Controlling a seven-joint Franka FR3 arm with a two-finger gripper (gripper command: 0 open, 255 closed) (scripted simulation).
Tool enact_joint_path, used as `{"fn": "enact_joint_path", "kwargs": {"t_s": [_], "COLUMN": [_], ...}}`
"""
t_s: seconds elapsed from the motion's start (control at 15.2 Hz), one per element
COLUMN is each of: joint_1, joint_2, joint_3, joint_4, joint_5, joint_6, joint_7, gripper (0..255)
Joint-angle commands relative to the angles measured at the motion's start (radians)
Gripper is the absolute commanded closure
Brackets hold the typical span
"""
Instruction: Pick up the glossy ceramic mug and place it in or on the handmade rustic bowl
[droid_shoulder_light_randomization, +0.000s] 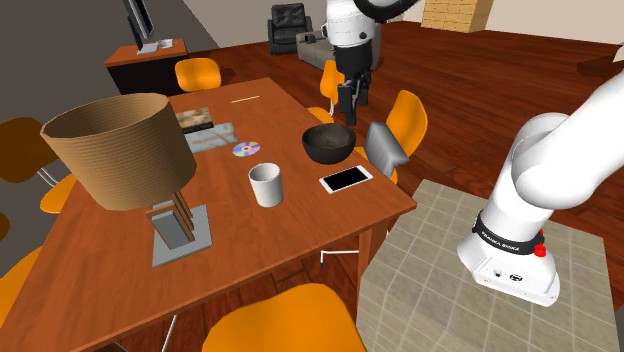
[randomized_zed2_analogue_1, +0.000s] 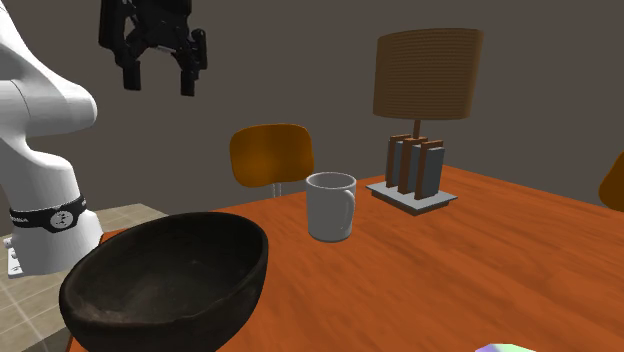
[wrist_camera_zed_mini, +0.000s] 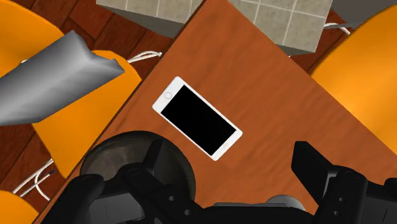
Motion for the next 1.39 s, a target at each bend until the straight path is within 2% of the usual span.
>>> {"fn": "enact_joint_path", "kwargs": {"t_s": [0.0, 0.66, 1.32], "joint_1": [0.006, 0.035, 0.116], "joint_2": [0.062, 0.424, 0.818], "joint_3": [0.023, 0.123, 0.163], "joint_4": [0.025, 0.231, 0.565], "joint_5": [0.006, -0.030, -0.137], "joint_6": [0.035, 0.168, 0.191], "joint_7": [0.026, 0.159, 0.284], "gripper": [0, 0, 0]}}
